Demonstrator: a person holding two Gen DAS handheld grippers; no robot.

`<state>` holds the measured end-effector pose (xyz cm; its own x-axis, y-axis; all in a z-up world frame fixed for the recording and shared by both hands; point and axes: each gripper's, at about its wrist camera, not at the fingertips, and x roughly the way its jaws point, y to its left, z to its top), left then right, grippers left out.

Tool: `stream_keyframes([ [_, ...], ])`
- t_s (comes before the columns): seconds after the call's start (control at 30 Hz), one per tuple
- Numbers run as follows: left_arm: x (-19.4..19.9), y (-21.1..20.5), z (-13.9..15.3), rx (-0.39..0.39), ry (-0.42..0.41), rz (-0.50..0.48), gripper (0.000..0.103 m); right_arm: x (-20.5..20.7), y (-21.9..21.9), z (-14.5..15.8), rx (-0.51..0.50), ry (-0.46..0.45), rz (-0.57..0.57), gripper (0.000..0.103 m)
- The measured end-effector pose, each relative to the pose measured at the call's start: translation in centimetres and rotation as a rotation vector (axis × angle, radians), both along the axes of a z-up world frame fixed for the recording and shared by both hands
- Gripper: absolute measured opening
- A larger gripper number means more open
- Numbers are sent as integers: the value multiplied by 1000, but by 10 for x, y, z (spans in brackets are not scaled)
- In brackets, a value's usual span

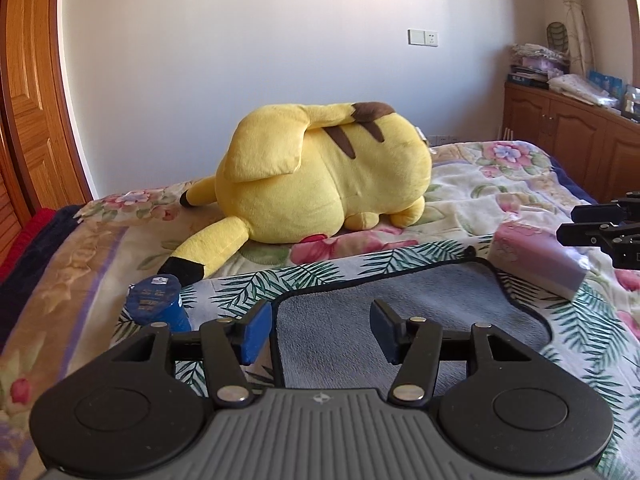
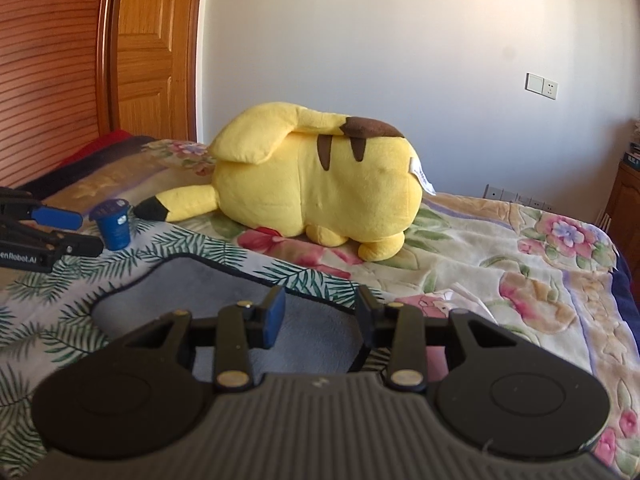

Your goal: Fold towel

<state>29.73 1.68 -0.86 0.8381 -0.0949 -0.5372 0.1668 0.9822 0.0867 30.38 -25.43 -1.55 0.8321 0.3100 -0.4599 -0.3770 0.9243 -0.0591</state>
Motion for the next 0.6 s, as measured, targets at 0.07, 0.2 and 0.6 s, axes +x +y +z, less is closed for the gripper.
stream_keyframes([
  [0.07,-9,-1,7,0,-4,-6,38,-9,-2,6,12,2,-4,39],
  [0.2,-27,-3,16,10,-14,-8,41,-23,-5,15,21,-3,-9,39],
  [0.6,-74,-6,26,6,-6,-14,50,-60,-9,25,40,1,-25,48],
])
